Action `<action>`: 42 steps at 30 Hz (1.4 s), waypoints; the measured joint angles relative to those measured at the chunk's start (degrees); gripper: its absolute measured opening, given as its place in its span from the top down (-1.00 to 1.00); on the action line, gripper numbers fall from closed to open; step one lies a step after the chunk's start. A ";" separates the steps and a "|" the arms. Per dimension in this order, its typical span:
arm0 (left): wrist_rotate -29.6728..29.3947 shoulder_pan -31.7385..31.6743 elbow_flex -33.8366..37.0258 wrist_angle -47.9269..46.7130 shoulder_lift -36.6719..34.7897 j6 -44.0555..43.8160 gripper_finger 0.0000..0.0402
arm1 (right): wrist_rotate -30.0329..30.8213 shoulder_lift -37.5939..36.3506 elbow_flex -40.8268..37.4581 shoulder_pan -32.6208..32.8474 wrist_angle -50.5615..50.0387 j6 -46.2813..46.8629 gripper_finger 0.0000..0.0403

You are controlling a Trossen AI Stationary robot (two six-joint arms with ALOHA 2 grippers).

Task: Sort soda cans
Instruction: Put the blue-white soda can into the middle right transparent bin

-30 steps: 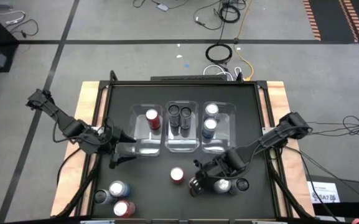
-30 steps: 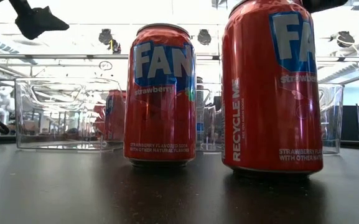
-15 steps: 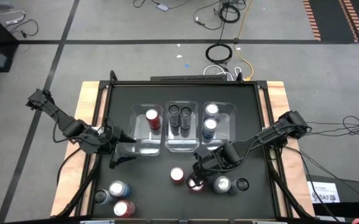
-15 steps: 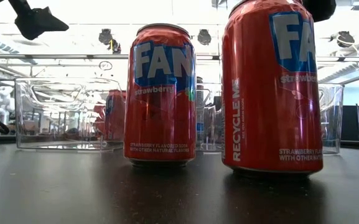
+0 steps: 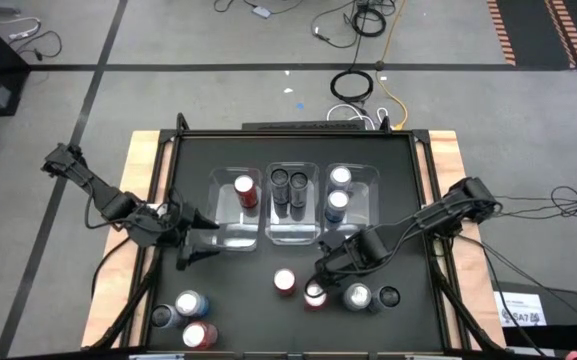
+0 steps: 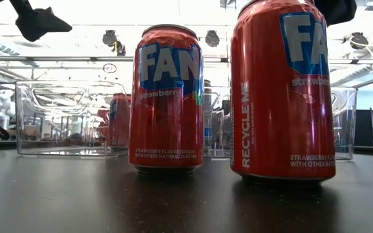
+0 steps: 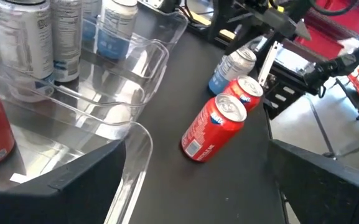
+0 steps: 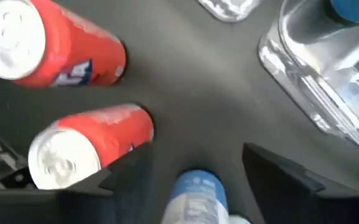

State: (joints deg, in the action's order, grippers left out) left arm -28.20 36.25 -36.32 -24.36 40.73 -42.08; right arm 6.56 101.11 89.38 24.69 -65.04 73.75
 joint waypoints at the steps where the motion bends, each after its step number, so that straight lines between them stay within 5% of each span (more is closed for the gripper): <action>1: -0.02 -0.18 0.00 0.00 0.00 -0.64 -0.99 | -1.19 -0.12 0.00 -0.02 -0.26 -0.42 -0.24; 5: -0.05 -0.72 -0.02 0.47 0.00 -1.10 -0.99 | -7.98 -0.76 0.00 -0.01 -0.32 -3.28 -0.46; 11: -0.14 -0.99 -0.06 0.92 0.00 -1.02 -0.99 | -9.93 -0.84 0.00 0.90 -0.25 -4.25 -0.64; 42: 0.12 -1.01 -0.07 0.92 0.00 -0.96 -0.99 | -11.31 1.65 -0.04 7.32 -3.53 -4.07 -0.64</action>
State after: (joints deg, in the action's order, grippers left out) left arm -28.08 35.24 -36.38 -23.44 40.73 -43.04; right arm -4.75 102.76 89.34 32.01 -68.58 69.68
